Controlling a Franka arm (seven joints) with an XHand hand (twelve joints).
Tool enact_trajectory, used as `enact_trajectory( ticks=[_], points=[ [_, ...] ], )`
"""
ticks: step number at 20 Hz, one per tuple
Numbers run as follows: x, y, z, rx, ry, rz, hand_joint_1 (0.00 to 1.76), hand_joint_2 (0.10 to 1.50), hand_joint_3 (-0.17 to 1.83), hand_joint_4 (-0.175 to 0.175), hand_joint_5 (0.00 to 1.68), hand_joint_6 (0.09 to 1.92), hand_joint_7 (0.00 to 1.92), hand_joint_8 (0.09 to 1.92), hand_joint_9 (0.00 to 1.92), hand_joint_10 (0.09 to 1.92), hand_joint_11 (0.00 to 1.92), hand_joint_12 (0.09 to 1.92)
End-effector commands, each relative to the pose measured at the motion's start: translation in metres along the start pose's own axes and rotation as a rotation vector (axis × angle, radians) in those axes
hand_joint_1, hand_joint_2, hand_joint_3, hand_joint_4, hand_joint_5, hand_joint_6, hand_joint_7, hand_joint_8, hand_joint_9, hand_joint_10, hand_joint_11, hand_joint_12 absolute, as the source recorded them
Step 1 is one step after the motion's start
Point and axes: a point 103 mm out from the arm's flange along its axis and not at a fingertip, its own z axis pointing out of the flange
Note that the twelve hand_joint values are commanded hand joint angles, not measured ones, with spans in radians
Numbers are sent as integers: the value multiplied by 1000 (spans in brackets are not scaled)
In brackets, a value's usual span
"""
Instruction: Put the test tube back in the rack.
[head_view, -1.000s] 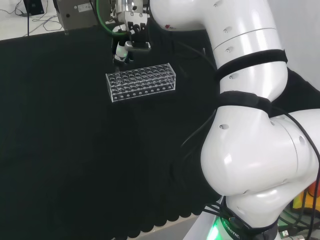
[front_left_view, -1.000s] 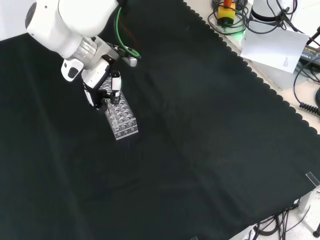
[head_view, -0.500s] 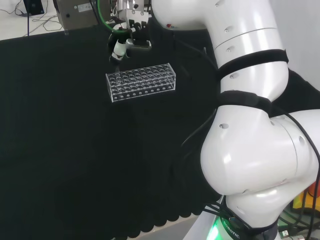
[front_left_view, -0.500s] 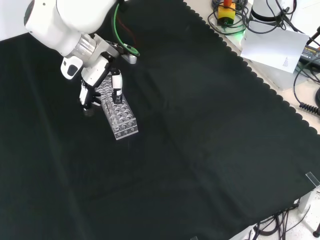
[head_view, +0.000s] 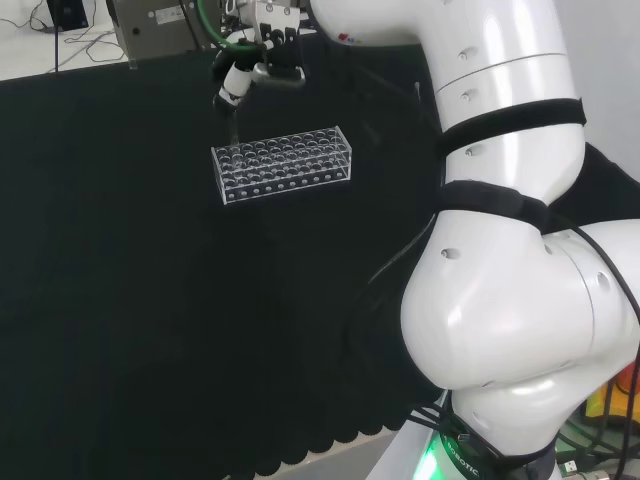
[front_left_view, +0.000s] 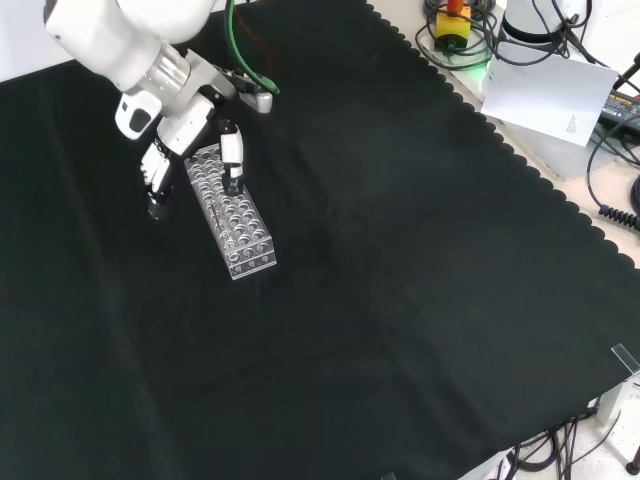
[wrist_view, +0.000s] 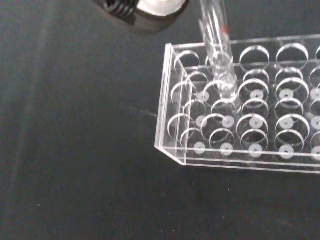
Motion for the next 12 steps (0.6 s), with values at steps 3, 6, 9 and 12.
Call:
enact_trajectory(
  ticks=[3, 6, 9, 12],
  points=[
    [2, -31, -46, -83, -36, -9, 1013, 874, -175, 1, 232, 258, 0, 837, 107, 1025, 39, 1600],
    [5, -44, -65, -114, -41, -8, 1011, 875, -175, 0, 236, 239, 0, 832, 105, 1025, 36, 1602],
    [7, -58, -82, -140, -50, -13, 1011, 877, -175, 0, 244, 215, 0, 828, 104, 1026, 32, 1605],
    [9, -69, -93, -155, -59, -14, 1012, 878, -175, 0, 245, 208, 0, 827, 103, 1026, 30, 1605]
  ],
)
